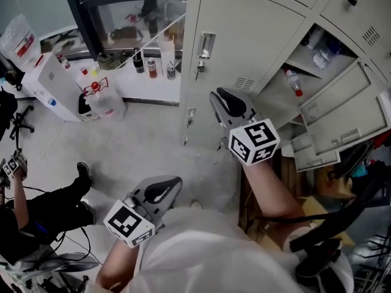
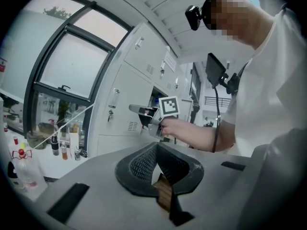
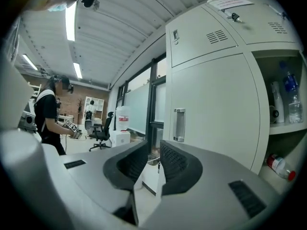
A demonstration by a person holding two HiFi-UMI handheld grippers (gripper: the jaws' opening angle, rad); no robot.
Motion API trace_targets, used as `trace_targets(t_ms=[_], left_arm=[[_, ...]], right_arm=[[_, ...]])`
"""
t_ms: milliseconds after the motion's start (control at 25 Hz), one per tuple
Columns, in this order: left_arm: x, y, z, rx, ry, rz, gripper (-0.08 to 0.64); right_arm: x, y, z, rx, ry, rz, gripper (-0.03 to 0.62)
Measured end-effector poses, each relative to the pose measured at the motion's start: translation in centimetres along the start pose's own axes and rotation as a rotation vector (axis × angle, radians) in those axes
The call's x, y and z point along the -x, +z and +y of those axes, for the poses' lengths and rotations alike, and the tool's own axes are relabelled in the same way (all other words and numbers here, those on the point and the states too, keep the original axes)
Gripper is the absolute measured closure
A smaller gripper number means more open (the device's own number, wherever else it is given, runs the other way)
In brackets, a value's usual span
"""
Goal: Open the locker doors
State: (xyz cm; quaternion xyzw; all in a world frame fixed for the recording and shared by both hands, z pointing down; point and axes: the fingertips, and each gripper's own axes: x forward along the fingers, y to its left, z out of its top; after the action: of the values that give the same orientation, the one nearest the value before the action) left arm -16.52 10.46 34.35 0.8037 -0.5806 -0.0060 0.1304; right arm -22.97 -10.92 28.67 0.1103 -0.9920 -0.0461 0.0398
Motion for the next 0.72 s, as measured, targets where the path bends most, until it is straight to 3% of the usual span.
trace_targets(t_ms=[360,720], left_arm=[[1.7,3.1,7.6,-0.046,-0.102,0.016,0.551],[3.5,3.7,12.7,-0.059,-0.152,0.038,0.551]], right_arm=[[-8.7,2.2,-2.8,0.013,-0.145,-0.001,0.512],[-13.1,3.3,-5.5,0.023,-0.273,0.001,0.486]])
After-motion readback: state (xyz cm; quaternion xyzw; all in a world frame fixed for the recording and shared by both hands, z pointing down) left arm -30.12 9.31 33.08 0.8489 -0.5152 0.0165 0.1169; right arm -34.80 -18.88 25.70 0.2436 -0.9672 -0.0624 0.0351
